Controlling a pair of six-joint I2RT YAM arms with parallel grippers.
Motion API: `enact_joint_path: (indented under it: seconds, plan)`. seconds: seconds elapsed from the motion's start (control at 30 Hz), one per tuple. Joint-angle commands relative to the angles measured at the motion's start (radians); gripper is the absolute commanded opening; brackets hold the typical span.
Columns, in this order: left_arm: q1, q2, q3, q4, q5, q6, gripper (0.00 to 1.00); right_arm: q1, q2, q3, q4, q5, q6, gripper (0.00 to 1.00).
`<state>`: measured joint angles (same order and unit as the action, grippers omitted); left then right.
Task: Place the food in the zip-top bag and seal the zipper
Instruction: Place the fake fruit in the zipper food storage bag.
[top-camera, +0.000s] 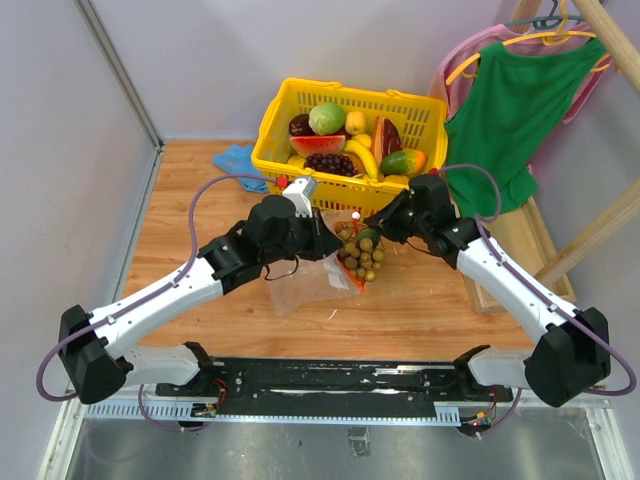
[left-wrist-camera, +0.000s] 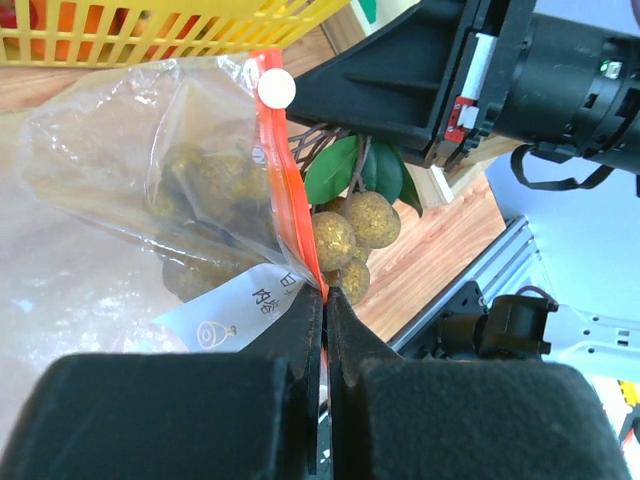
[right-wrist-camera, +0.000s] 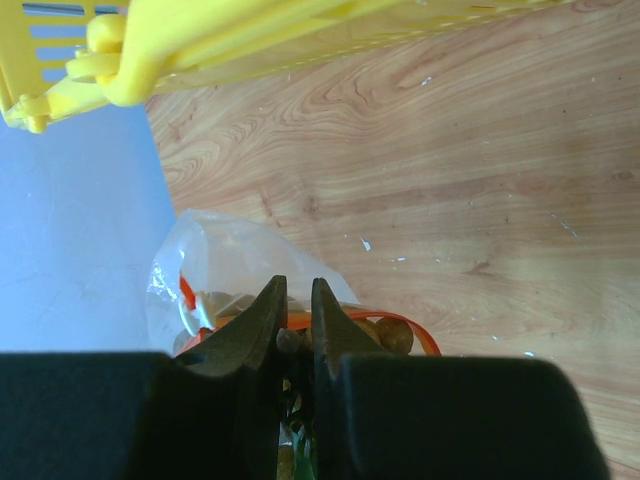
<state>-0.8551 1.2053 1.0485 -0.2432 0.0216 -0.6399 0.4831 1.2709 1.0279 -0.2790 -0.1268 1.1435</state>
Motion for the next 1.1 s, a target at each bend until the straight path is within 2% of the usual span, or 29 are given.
enact_joint_path:
  seconds: [0.0, 0.27, 0.53, 0.77, 1.07]
  plan:
    - [-0.009, -0.038, -0.004, 0.008, -0.011, -0.018, 0.0, -0.016, -0.025, -0.018, -0.018, 0.032, -0.004, 0.01]
    - [-0.009, -0.024, 0.006, 0.006, 0.014, -0.02, 0.0, -0.02, -0.026, -0.019, -0.012, 0.023, 0.005, 0.01]
    - [-0.01, 0.054, 0.022, 0.043, 0.127, -0.038, 0.0, -0.017, -0.026, -0.029, 0.064, -0.032, 0.073, 0.01]
    - [-0.022, 0.066, 0.036, 0.025, 0.103, 0.006, 0.0, -0.018, -0.021, 0.023, 0.02, -0.031, 0.092, 0.01]
    - [-0.035, 0.104, 0.051, -0.021, 0.061, 0.056, 0.0, -0.02, -0.012, 0.028, 0.058, -0.096, 0.149, 0.01]
